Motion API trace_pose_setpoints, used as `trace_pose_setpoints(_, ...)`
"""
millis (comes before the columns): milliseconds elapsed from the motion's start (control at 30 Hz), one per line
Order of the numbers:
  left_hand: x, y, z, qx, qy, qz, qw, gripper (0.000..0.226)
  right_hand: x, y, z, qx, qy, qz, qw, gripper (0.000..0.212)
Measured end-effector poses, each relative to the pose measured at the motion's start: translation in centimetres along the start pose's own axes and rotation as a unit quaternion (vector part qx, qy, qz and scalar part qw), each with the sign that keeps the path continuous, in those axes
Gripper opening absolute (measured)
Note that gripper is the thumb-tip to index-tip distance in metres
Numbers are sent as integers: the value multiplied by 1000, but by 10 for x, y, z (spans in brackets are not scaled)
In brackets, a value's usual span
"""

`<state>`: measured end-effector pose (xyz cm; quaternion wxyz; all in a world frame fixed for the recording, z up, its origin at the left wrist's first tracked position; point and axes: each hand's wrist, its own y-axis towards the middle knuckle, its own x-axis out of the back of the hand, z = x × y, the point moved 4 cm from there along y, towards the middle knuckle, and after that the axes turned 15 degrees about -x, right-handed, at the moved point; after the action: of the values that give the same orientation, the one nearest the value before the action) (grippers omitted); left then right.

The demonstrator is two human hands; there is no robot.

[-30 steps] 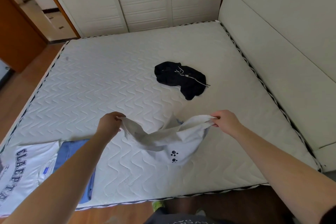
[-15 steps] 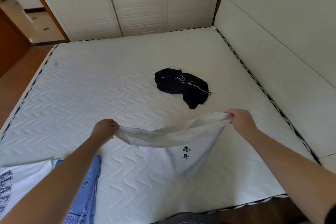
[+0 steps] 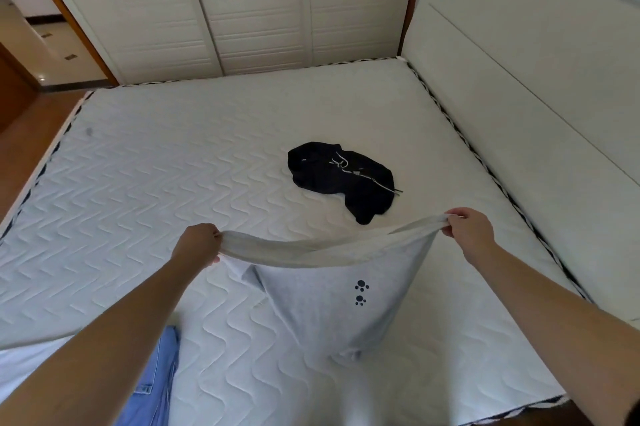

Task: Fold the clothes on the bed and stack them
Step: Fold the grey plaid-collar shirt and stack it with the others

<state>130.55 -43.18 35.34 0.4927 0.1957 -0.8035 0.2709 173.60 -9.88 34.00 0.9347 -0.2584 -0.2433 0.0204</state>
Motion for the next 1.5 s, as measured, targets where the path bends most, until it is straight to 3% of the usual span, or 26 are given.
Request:
trace_pose_setpoints(167,54,39,-11,21,-44,-82,995,22,-6,31,64,-16,110,45,993,15)
trace_pose_setpoints(333,141,76,-22,43,-120,-145,981,29,0,46,171,47,156,72,984,34)
trace_pose_setpoints(467,217,101,-41,32,-161,-198,966,23,11,48,259,90,205,89,971,28)
trace_pose_setpoints(533,253,112,-53,22,-211,-237,948,14,19,42,300,118,216,95,965,32)
trace_pose_setpoints(633,293,123,-66,1,-303,-286,909,19,31,32,343,158,228,108,955,33)
trace_pose_setpoints(767,308,120,-64,-1,-370,-322,871,15,41,25,352,164,242,143,945,32)
trace_pose_setpoints(933,257,87,-47,30,-444,-286,848,16,39,19,293,99,272,179,940,14)
trace_pose_setpoints(1033,186,54,-33,37,-463,-263,846,15,30,26,222,49,244,172,953,19)
trace_pose_setpoints(1133,99,18,-17,28,-479,-213,851,29,18,34,133,-12,233,161,959,12)
trace_pose_setpoints(1267,-13,-32,22,139,-531,-197,812,32,8,40,9,-97,184,141,968,5)
trace_pose_setpoints(1300,-38,-44,32,168,-528,-207,806,28,8,40,-20,-116,168,140,969,13)
trace_pose_setpoints(1400,-106,-81,53,226,-496,-203,814,13,12,37,-97,-185,125,127,966,35)
trace_pose_setpoints(1500,-164,-119,60,257,-480,-163,823,11,22,33,-159,-269,93,131,950,29)
